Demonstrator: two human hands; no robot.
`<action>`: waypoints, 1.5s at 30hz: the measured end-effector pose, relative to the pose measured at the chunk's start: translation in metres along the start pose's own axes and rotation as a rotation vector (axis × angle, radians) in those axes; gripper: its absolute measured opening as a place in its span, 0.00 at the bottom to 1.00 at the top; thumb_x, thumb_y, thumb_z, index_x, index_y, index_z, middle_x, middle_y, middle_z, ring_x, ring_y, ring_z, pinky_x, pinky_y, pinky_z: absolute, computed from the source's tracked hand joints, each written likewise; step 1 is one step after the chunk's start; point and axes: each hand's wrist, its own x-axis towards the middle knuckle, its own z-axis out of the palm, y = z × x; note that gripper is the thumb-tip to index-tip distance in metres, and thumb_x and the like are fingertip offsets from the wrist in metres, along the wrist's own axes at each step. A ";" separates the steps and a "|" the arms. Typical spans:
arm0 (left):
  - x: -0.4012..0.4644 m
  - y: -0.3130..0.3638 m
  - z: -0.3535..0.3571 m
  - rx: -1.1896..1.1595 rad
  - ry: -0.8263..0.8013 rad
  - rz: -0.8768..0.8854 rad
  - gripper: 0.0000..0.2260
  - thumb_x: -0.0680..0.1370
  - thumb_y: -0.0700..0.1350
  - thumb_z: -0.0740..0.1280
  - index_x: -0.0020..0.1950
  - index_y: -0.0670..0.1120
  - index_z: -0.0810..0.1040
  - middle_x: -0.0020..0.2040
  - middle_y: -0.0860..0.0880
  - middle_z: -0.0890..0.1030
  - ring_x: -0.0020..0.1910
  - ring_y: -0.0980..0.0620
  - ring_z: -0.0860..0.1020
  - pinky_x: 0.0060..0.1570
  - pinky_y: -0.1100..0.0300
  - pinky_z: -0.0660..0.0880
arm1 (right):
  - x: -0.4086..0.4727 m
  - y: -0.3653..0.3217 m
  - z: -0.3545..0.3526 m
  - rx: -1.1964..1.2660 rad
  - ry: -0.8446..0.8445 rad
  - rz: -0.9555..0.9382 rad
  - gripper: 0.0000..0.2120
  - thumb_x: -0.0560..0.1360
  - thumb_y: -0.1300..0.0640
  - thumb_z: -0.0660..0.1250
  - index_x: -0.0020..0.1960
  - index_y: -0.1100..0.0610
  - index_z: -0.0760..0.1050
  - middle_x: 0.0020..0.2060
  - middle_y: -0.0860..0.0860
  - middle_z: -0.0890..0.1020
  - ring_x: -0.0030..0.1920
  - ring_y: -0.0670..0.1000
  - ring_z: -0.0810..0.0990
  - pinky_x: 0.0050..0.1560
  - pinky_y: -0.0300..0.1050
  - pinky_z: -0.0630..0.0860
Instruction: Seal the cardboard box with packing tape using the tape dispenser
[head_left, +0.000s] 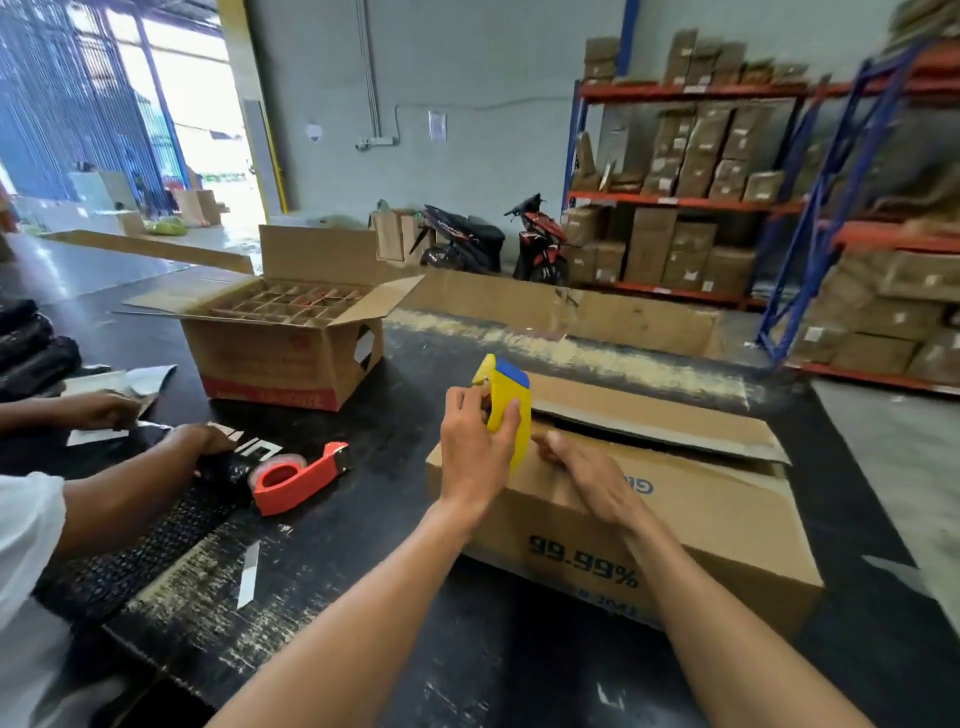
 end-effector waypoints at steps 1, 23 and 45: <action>0.002 0.005 0.009 -0.038 -0.005 -0.057 0.13 0.79 0.50 0.69 0.57 0.43 0.79 0.50 0.47 0.74 0.45 0.50 0.76 0.47 0.57 0.74 | -0.001 -0.001 -0.004 0.157 0.040 0.001 0.30 0.78 0.34 0.55 0.68 0.51 0.78 0.64 0.51 0.82 0.64 0.48 0.79 0.67 0.46 0.72; 0.001 -0.044 0.052 0.503 -0.620 0.206 0.33 0.80 0.63 0.36 0.81 0.48 0.47 0.82 0.48 0.46 0.80 0.50 0.44 0.77 0.49 0.39 | 0.003 0.020 -0.034 1.024 0.427 0.105 0.16 0.82 0.65 0.56 0.64 0.60 0.77 0.51 0.56 0.85 0.46 0.51 0.82 0.45 0.47 0.79; 0.003 -0.055 0.054 0.755 -0.952 0.208 0.33 0.80 0.67 0.38 0.81 0.53 0.45 0.81 0.47 0.43 0.80 0.44 0.41 0.76 0.39 0.39 | -0.031 -0.025 -0.096 0.472 0.511 0.033 0.16 0.76 0.45 0.70 0.63 0.45 0.81 0.40 0.41 0.81 0.43 0.49 0.71 0.46 0.45 0.70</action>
